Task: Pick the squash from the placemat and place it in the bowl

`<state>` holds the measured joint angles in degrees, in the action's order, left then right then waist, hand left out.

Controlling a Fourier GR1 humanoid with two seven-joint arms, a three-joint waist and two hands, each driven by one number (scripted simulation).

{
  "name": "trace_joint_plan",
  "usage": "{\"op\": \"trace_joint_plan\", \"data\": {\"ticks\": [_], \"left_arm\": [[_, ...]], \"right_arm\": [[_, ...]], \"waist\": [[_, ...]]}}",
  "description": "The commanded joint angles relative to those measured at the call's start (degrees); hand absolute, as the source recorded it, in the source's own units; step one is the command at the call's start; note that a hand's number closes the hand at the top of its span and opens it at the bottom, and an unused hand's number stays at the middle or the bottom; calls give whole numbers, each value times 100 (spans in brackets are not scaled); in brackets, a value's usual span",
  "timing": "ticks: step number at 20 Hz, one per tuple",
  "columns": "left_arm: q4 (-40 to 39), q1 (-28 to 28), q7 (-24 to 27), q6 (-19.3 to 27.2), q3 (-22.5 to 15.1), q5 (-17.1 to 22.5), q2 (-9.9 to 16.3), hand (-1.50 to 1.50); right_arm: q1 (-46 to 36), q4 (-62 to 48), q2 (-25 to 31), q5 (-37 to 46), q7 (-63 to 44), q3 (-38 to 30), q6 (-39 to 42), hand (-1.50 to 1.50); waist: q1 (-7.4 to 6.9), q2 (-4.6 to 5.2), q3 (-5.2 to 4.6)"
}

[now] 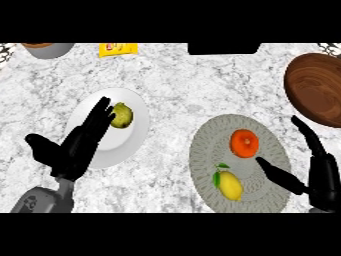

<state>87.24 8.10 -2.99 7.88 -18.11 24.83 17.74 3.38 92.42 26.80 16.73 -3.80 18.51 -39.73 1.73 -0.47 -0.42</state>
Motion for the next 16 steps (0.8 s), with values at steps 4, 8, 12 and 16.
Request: {"op": "trace_joint_plan", "data": {"ticks": [4, 8, 12, 16], "left_arm": [[89, 53, -57, 24, -66, -78, -37, 0], [191, 41, -82, -40, -175, -80, -93, 0], [55, 263, -261, -73, -87, -67, -24, 0], [125, 182, -199, 56, -277, -220, -267, 0]], "right_arm": [[115, 179, 801, 1926, -2548, 353, 490, -150], [-422, 658, 769, 2310, -4269, 513, 1640, -150], [-971, 1072, 458, 2370, -5883, 907, 2954, -150], [-1768, 1179, -206, 2239, -7268, 1039, 3934, -150]], "waist": [[-73, 8, -37], [-211, 4, -31], [-258, 29, -11], [-286, 38, 18]]}}
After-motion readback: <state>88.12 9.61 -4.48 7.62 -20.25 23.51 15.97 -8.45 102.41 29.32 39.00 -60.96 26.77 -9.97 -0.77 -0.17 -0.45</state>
